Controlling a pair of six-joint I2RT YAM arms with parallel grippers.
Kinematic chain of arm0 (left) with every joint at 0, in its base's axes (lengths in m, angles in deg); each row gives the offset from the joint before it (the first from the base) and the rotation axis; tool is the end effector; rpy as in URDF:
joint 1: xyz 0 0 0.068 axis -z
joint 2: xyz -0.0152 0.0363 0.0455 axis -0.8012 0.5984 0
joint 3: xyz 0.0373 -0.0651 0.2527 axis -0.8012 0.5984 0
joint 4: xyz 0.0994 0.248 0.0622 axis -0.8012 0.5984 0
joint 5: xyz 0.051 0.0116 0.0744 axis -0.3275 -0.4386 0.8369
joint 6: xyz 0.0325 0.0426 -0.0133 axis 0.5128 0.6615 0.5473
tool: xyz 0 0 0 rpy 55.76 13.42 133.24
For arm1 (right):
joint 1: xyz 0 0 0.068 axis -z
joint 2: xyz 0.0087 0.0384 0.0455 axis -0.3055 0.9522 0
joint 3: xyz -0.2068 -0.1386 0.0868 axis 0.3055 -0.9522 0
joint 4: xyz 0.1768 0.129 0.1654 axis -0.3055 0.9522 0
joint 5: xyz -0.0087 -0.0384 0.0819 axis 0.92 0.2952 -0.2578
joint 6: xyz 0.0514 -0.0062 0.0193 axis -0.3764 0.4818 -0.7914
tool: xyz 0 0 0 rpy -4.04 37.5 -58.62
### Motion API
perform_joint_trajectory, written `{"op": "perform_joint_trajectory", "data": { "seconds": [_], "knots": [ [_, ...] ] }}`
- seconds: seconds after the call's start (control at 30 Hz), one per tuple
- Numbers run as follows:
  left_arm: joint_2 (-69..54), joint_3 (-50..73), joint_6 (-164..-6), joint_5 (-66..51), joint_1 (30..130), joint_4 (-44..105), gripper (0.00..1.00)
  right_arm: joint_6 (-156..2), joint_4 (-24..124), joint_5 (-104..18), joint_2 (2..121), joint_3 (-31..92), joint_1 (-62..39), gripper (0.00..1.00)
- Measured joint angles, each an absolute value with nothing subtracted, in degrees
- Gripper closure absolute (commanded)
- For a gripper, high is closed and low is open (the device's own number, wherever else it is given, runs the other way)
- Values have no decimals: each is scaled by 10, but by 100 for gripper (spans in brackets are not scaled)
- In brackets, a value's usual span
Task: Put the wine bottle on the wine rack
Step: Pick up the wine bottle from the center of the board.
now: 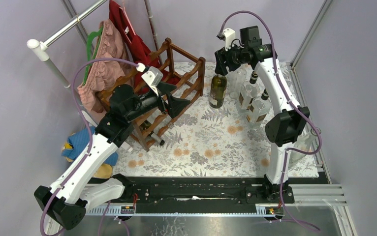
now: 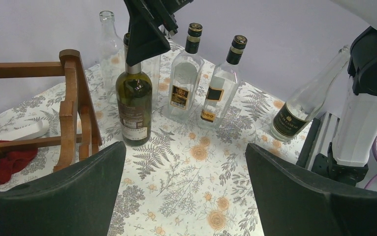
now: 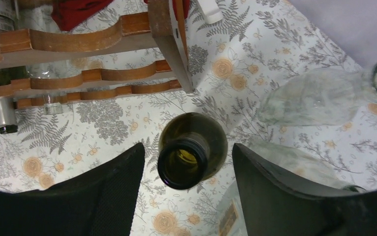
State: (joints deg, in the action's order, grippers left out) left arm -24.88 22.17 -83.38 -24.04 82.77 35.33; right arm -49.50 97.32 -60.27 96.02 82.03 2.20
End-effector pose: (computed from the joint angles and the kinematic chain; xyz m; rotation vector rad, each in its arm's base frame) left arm 0.2094 -0.1369 0.4056 0.6191 1.5088 -0.8748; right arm 0.4389 0.1391 0.3887 -0.9043 1.9686 0.4322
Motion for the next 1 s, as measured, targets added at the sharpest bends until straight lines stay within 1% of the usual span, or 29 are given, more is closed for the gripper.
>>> {"op": "perform_joint_trajectory", "data": {
  "seconds": [0.07, 0.1, 0.2, 0.3, 0.4, 0.47, 0.67, 0.83, 1.0],
  "knots": [
    [-249, 222, -832, -239, 828, 353, 1, -499, 973, -599, 963, 820, 16, 47],
    [-249, 222, -831, -238, 828, 353, 1, -502, 973, -597, 964, 820, 13, 59],
    [-249, 222, -830, -238, 828, 353, 1, -504, 962, -588, 964, 813, 3, 83],
    [-249, 225, -830, -238, 828, 353, 1, -512, 933, -579, 953, 789, -1, 99],
    [-248, 232, -830, -247, 828, 351, 1, -516, 905, -574, 917, 734, -1, 100],
    [-247, 239, -830, -261, 828, 344, 1, -525, 882, -573, 875, 674, -1, 100],
    [-241, 262, -828, -287, 855, 318, 1, -579, 864, -590, 694, 473, -1, 100],
    [-233, 278, -812, -266, 956, 309, 1, -604, 831, -614, 529, 308, -1, 100],
    [-226, 310, -779, -181, 1093, 300, 1, -605, 765, -651, 422, 188, -1, 100]
  ]
}}
